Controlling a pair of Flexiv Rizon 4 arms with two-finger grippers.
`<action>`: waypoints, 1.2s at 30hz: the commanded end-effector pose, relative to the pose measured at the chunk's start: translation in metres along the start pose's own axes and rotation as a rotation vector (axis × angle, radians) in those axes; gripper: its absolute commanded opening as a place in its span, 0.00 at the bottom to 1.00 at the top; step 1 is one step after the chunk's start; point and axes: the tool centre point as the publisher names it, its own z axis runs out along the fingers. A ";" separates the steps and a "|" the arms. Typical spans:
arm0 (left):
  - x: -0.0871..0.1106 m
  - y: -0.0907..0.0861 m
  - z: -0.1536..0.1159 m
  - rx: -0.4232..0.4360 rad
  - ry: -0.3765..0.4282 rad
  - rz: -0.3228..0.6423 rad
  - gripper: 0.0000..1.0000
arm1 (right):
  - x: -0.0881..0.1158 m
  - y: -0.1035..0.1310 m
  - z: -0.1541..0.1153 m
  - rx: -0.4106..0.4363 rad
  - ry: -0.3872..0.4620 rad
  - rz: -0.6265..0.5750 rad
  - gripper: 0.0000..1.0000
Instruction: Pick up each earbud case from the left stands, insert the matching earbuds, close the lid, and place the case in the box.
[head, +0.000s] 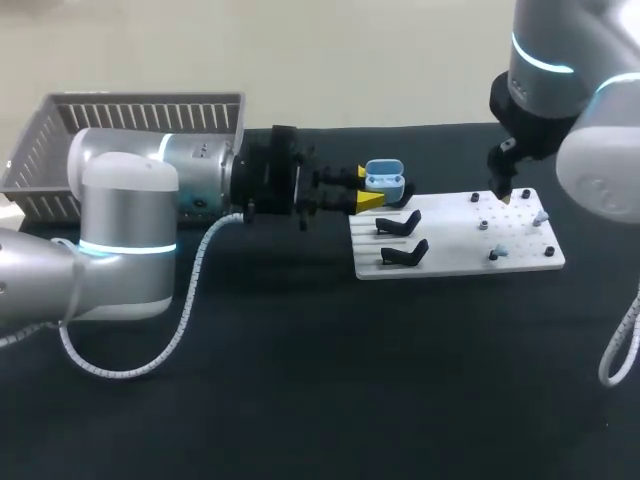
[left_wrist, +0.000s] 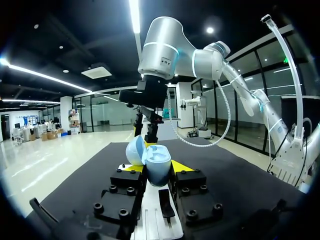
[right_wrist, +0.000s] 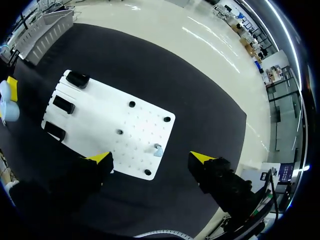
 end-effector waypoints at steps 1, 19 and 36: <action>0.000 -0.002 0.000 -0.007 -0.002 0.003 0.00 | 0.002 0.000 0.000 0.004 -0.006 0.002 1.00; 0.000 -0.002 0.000 -0.007 -0.002 0.003 0.00 | 0.015 -0.003 0.026 -0.069 0.032 -0.007 1.00; 0.000 -0.002 0.000 -0.007 -0.002 0.003 0.00 | 0.021 -0.002 0.053 -0.090 0.089 -0.061 1.00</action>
